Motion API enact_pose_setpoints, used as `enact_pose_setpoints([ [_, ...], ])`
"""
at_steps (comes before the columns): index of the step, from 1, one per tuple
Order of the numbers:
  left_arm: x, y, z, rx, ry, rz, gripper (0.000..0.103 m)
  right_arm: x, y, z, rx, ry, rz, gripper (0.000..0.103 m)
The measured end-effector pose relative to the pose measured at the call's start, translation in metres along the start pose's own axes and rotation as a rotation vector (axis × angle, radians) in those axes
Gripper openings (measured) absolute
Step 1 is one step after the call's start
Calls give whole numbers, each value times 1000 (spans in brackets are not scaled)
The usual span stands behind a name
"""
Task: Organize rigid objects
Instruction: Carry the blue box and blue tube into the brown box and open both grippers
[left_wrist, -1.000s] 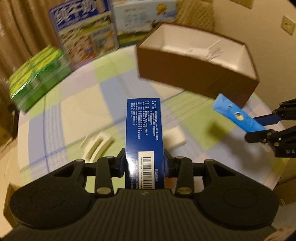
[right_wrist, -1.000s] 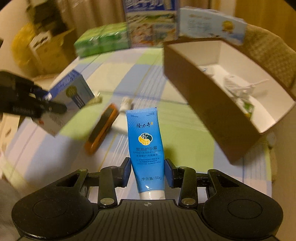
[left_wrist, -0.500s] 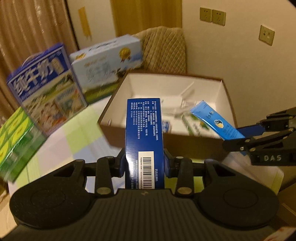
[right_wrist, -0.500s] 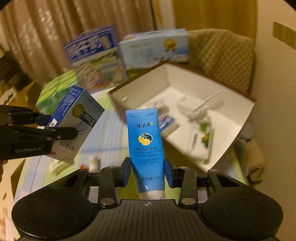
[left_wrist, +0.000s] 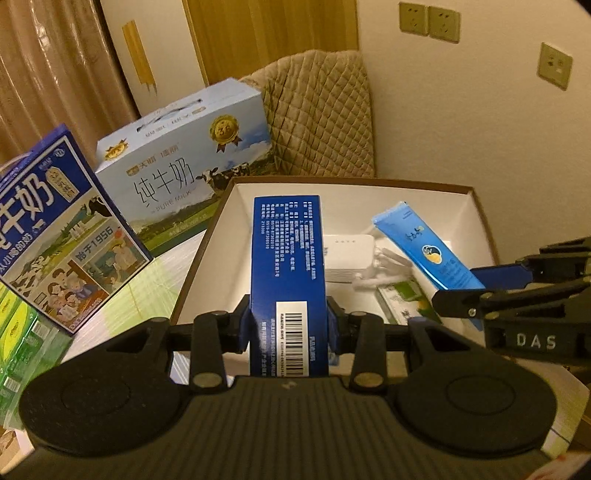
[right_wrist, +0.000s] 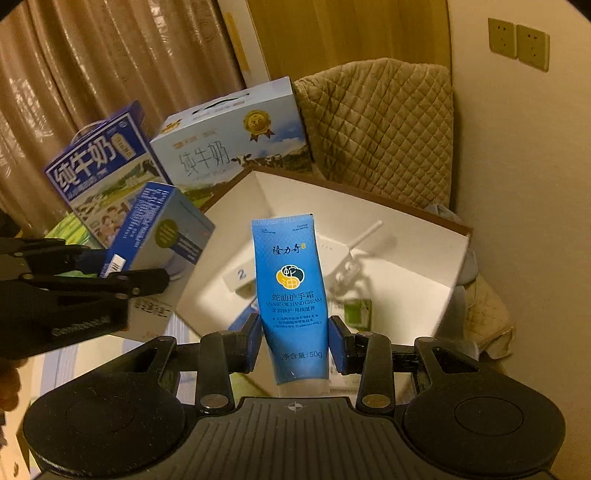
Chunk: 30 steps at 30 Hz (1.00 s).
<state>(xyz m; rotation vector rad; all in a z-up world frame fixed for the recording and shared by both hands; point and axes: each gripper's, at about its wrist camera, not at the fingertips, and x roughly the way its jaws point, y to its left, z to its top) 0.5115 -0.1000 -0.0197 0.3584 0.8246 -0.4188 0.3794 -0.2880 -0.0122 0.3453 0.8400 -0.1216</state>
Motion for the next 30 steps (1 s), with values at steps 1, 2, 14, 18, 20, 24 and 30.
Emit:
enact_pose_setpoints([
  [1, 7, 2, 2, -3, 10, 4, 35, 7, 1, 4, 11, 8, 2, 35],
  [2, 15, 5, 3, -6, 24, 7, 35, 15, 1, 8, 23, 17, 5, 35],
  [14, 76, 34, 15, -72, 105, 25, 35, 98, 9, 19, 89, 148, -5, 35],
  [18, 86, 36, 22, -73, 103, 23, 35, 113, 10, 19, 79, 164, -14, 35],
  [20, 90, 39, 23, -76, 96, 29, 35, 116, 11, 19, 73, 167, -17, 35],
  [24, 103, 44, 20, -76, 105, 44, 37, 122, 9, 22, 71, 169, -30, 35],
  [30, 119, 45, 5, -64, 174, 49, 46, 127, 6, 22, 64, 175, -56, 35],
])
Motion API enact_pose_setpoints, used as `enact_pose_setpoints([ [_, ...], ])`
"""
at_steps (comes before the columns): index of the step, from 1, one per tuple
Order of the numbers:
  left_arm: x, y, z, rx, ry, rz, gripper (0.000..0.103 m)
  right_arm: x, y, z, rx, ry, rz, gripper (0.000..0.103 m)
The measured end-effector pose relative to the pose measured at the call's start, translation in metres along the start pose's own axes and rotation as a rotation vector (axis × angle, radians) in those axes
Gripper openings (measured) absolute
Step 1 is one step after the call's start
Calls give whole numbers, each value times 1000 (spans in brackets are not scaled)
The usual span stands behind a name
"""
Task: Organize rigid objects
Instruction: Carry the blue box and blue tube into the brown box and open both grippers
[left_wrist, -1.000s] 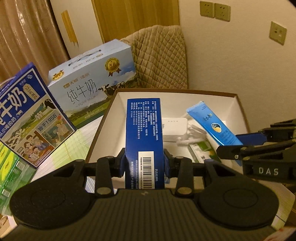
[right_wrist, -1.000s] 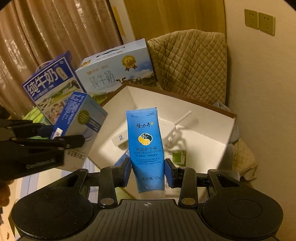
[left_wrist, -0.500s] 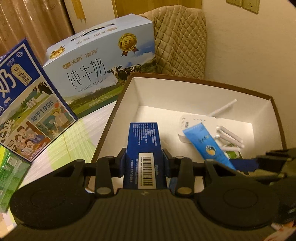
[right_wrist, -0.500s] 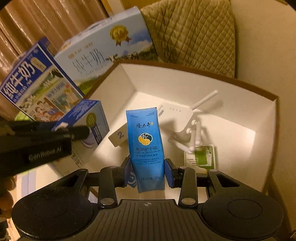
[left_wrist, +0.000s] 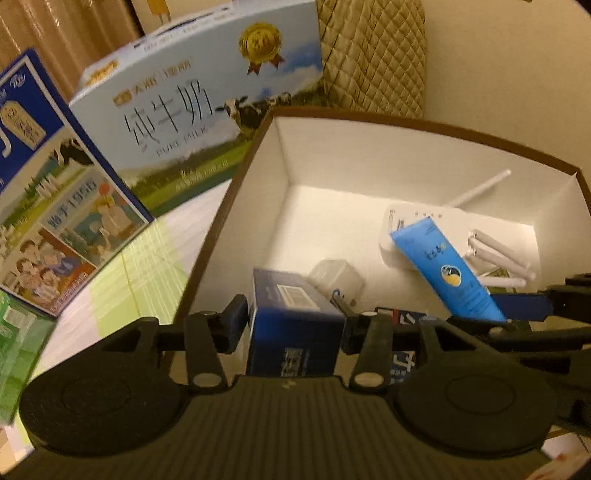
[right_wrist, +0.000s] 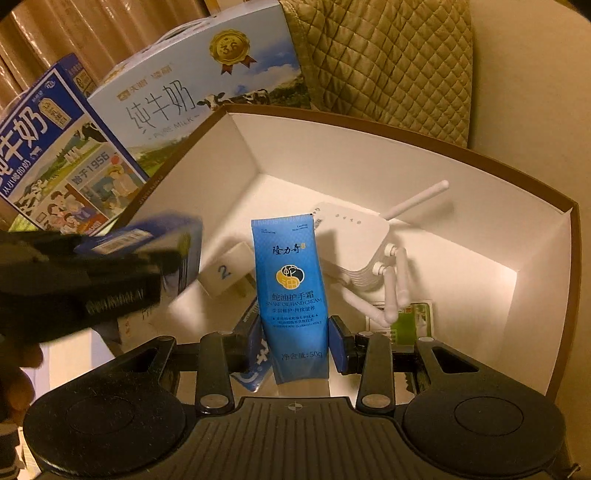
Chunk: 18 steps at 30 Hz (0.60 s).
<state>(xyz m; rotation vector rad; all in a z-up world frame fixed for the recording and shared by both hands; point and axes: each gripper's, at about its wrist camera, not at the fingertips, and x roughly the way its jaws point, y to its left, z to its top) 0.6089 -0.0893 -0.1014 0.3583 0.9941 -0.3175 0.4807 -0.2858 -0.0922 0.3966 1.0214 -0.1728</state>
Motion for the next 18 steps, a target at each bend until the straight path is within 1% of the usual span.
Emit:
enact_pose_setpoints([
  [4, 0, 4, -1, -16, 6, -11, 46, 2, -1, -1, -1, 5, -10, 35],
  [9, -7, 8, 5, -31, -19, -14, 47, 4, -3, -1, 18, -9, -25, 36],
  [13, -13, 7, 5, -28, -24, -22, 49, 3, -5, 0, 24, -7, -35, 38],
  [15, -14, 6, 4, -27, -25, -25, 49, 0, -4, 0, 7, -15, -29, 47],
  [16, -15, 5, 3, -28, -24, -26, 49, -2, -4, 0, 7, -20, -19, 57],
  [17, -16, 4, 2, -28, -22, -29, 49, -4, -4, 0, 7, -23, -17, 64],
  [18, -17, 4, 1, -27, -21, -32, 49, -6, -4, 0, 1, -27, -16, 65],
])
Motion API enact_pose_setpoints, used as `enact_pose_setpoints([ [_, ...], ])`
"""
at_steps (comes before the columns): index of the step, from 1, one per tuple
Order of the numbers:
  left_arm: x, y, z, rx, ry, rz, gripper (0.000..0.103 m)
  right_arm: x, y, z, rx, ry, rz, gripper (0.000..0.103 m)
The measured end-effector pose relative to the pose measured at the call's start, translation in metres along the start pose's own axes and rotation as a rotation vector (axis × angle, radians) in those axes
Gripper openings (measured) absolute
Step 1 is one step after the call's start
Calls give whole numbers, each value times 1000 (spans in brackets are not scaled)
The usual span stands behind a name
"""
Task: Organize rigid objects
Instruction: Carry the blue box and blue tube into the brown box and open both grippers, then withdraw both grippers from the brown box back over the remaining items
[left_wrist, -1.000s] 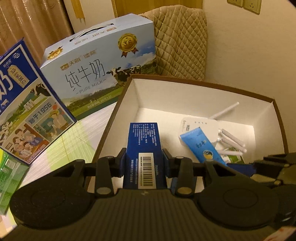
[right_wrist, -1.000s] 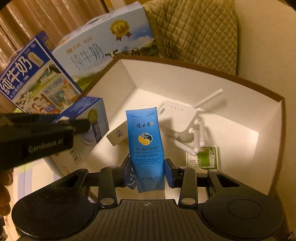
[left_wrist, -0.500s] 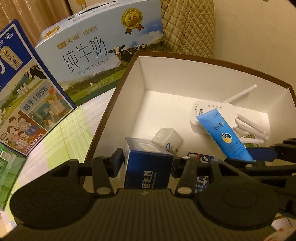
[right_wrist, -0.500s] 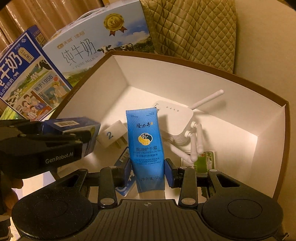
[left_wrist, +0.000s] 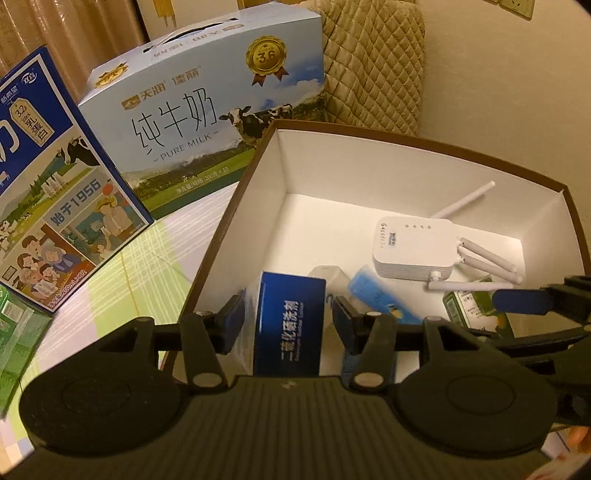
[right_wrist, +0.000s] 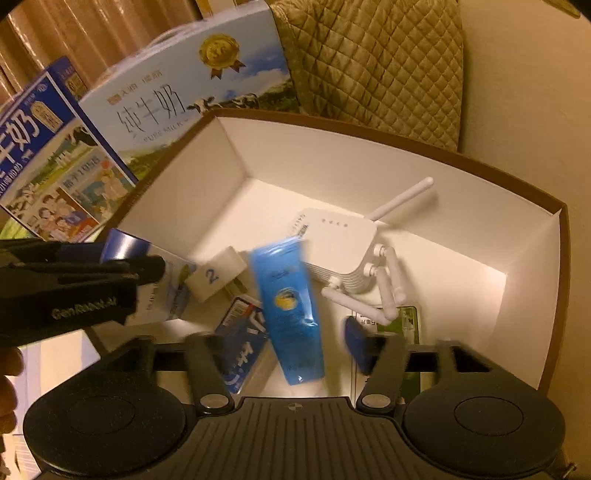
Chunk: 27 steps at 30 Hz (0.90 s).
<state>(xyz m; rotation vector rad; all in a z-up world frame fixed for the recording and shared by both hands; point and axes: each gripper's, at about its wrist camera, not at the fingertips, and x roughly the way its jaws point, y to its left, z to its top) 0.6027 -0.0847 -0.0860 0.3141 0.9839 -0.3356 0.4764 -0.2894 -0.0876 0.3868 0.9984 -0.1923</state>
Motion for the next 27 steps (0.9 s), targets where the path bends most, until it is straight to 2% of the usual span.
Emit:
enact_pose_setpoints([
  [13, -22, -6, -13, -9, -6, -9, 51, -18, -6, -14, 9, 17, 7, 66],
  [27, -65, -15, -26, -25, -59, -15, 51, -50, -7, -25, 2, -23, 22, 67],
])
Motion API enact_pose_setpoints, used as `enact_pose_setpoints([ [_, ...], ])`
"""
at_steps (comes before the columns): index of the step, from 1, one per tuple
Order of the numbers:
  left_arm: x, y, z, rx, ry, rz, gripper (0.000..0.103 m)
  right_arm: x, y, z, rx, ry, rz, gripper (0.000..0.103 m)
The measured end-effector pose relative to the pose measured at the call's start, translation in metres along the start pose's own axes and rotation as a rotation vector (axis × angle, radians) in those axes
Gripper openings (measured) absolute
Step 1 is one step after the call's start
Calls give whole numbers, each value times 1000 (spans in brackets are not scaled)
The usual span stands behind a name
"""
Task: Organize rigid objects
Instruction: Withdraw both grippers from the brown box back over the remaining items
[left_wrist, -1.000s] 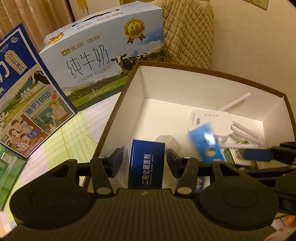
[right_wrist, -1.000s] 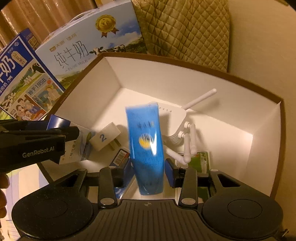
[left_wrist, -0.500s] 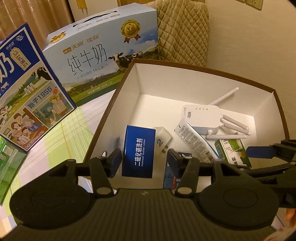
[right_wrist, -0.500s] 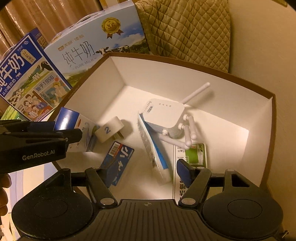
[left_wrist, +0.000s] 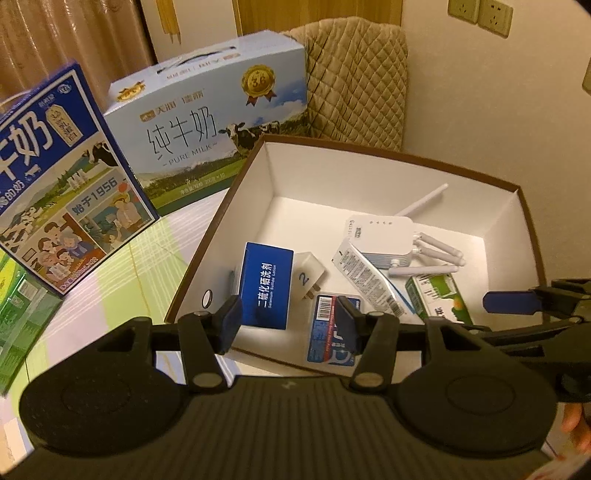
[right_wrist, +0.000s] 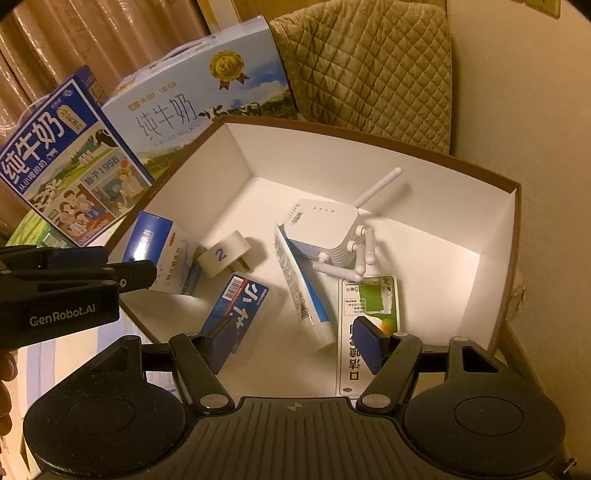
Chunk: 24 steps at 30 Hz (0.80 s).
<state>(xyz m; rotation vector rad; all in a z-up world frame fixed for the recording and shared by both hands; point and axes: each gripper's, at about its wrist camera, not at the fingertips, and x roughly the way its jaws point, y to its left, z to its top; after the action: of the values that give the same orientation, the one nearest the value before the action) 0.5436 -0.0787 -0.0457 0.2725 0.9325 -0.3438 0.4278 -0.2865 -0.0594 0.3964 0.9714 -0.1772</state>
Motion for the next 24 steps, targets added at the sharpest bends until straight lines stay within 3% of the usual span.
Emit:
enact_pose_setpoints([
  [12, -54, -3, -20, -34, -72, -6, 51, -39, 3, -17, -12, -54, 24, 67],
  [24, -114, 15, -71, -117, -122, 12, 51, -77, 12, -44, -54, -110, 78, 67],
])
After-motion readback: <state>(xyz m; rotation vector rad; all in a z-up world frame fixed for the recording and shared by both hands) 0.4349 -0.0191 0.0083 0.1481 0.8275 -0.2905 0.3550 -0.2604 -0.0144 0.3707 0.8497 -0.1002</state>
